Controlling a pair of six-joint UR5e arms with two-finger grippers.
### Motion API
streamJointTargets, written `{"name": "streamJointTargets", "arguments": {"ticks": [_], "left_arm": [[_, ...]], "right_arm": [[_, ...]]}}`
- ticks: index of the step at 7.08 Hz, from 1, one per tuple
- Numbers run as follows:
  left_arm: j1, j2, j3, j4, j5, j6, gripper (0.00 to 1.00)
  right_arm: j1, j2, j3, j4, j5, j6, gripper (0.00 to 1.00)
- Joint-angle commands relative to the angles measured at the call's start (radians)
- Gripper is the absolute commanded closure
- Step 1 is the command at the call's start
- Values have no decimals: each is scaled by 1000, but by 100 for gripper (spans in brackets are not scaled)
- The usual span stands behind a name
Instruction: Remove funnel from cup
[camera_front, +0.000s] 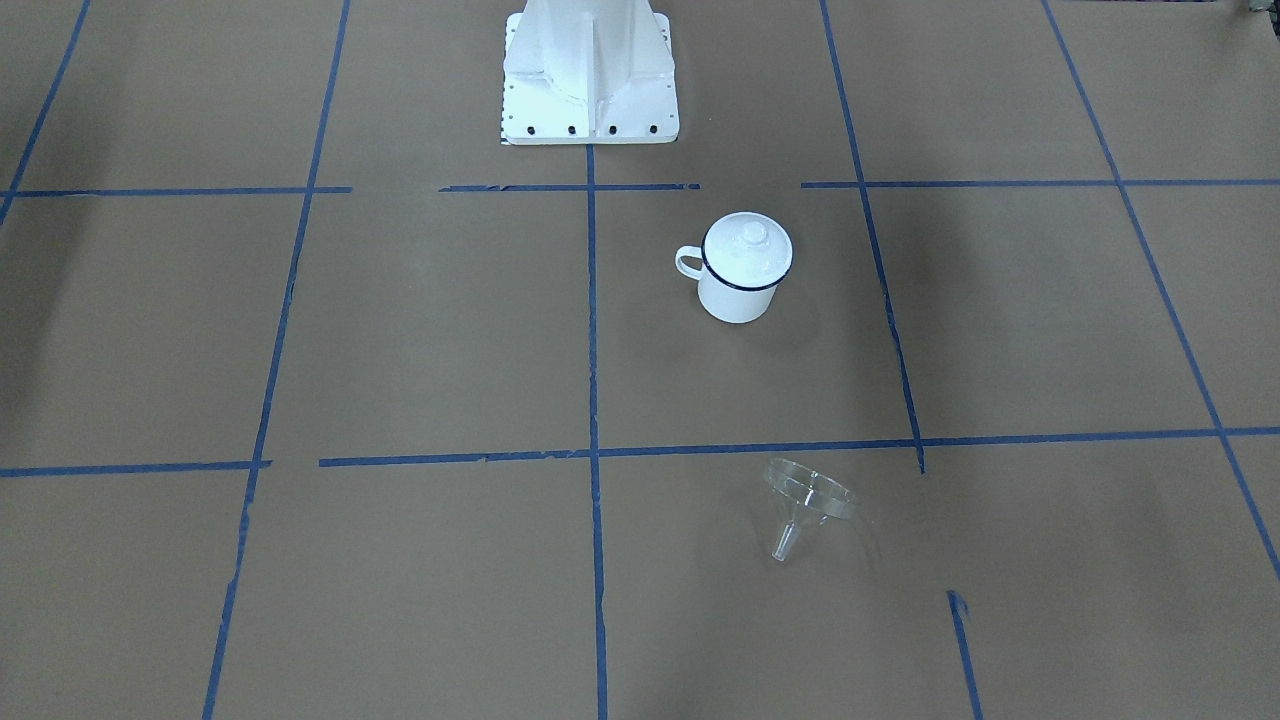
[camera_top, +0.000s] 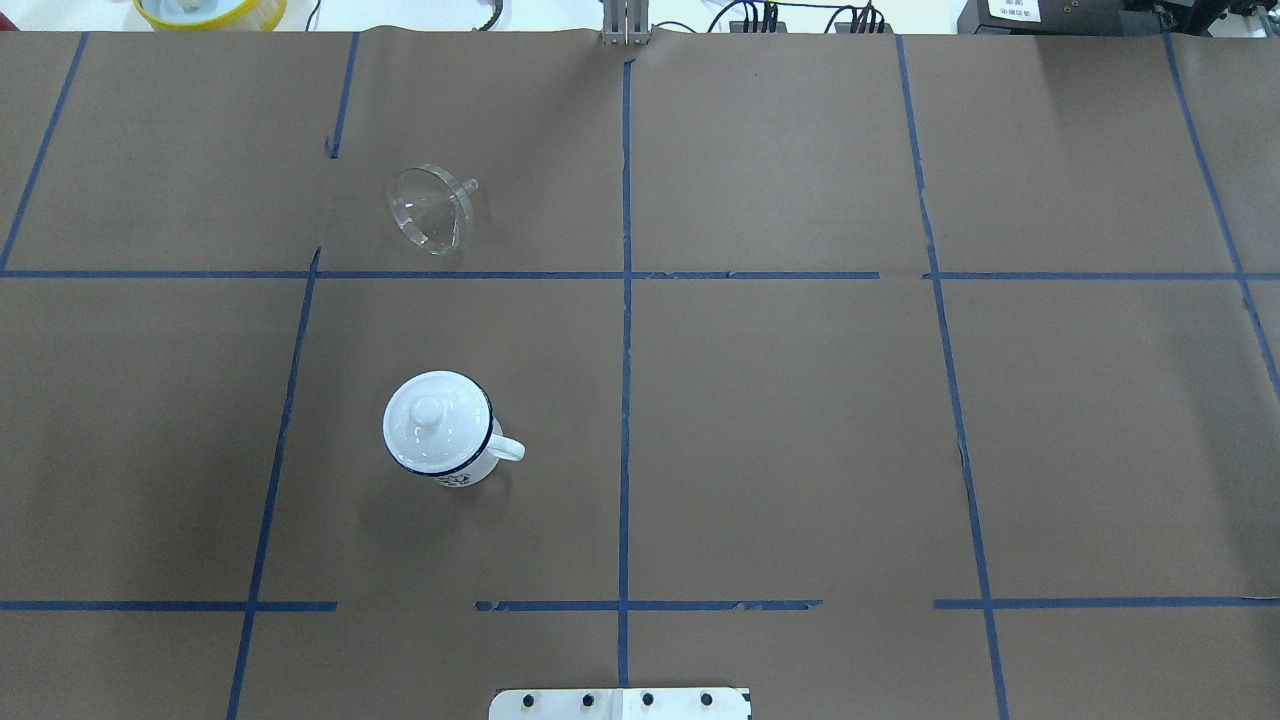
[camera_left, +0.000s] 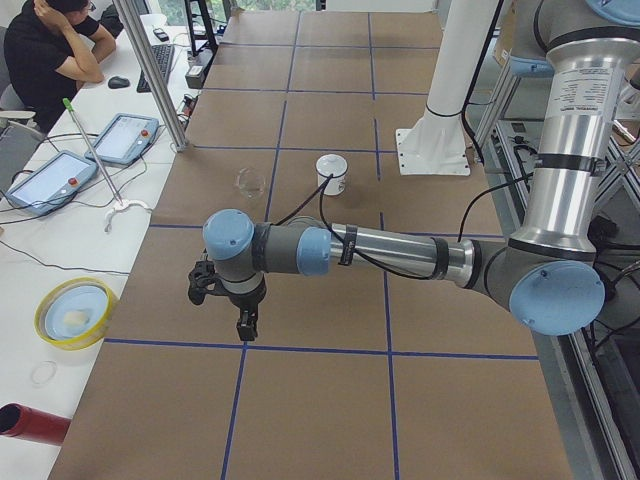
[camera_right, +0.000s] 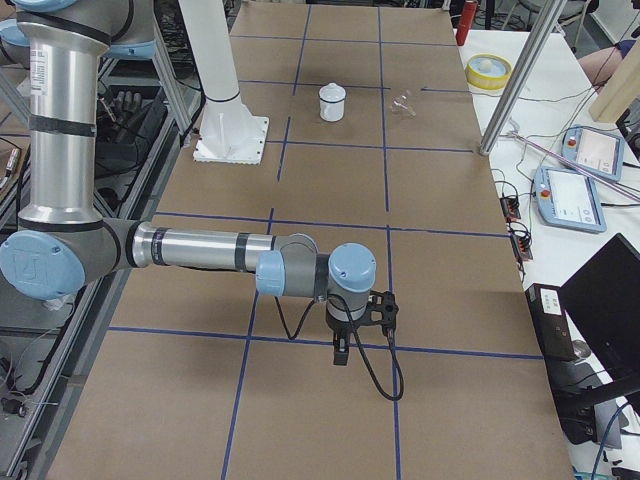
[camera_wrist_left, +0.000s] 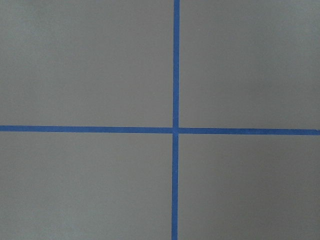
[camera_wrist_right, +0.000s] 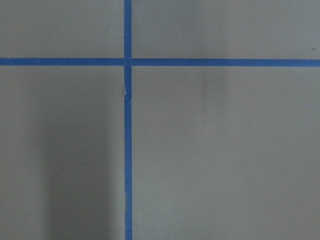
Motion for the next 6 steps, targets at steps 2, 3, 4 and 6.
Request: {"name": "streamJointTargets", "arguments": {"ticks": [2, 3, 4, 6], "left_arm": [[-4, 0, 28, 1, -15, 3, 0], [-7, 0, 27, 1, -14, 2, 0], [-18, 6, 34, 3, -11, 2, 0], [-50, 6, 11, 4, -8, 2, 0]], "right_arm": [[0, 0, 1, 0, 0, 0, 0], [0, 0, 1, 0, 0, 0, 0], [0, 0, 1, 0, 0, 0, 0], [0, 0, 0, 0, 0, 0, 0]]}}
